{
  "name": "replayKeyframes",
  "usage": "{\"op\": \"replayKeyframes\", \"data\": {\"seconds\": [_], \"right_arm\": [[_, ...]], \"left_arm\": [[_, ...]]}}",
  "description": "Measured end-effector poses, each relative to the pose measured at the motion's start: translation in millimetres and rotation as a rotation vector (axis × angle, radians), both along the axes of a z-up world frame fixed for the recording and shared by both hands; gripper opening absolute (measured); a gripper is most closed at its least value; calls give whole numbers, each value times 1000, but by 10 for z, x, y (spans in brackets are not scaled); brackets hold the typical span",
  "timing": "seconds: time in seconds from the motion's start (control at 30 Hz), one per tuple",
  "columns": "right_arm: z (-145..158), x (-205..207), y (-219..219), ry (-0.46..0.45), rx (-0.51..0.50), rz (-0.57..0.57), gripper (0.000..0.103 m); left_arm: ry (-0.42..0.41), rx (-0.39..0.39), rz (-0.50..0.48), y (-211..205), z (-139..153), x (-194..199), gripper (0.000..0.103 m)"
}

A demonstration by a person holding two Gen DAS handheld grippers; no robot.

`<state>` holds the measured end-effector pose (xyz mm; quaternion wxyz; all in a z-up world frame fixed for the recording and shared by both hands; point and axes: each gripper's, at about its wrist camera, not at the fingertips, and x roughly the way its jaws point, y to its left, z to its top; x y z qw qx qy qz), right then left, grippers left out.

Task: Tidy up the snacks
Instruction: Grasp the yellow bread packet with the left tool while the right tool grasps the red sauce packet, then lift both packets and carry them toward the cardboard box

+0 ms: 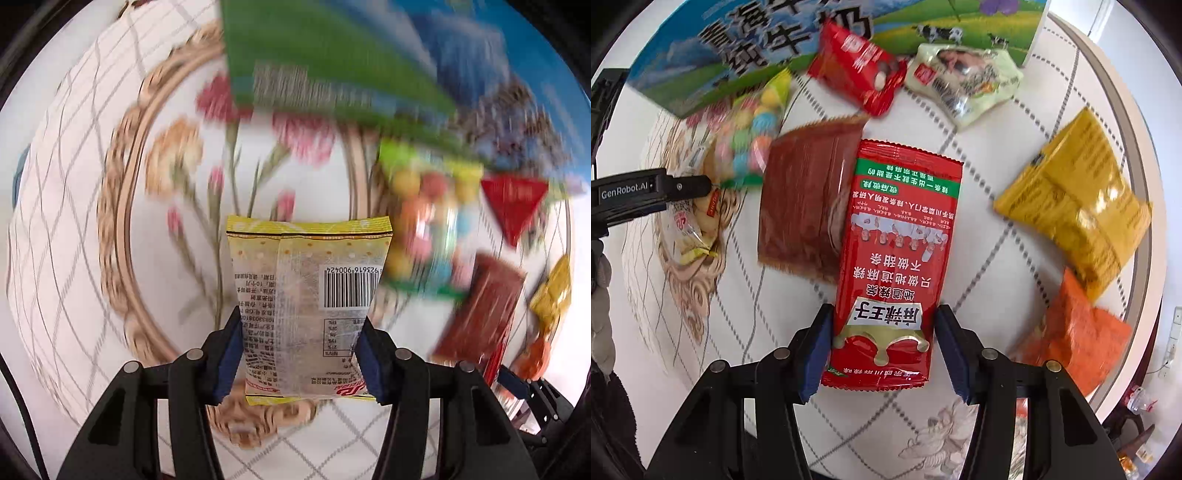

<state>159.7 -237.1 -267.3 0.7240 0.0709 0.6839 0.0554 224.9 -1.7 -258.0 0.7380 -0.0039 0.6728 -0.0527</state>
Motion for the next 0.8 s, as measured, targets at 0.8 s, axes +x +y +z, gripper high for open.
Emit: {"op": "replayKeyframes", "data": {"seconds": [0.8], "right_arm": [[22,-382,150,-81,27,-50,52]], "left_arm": [[56,-97,20,-98,-130,-860,50]]}}
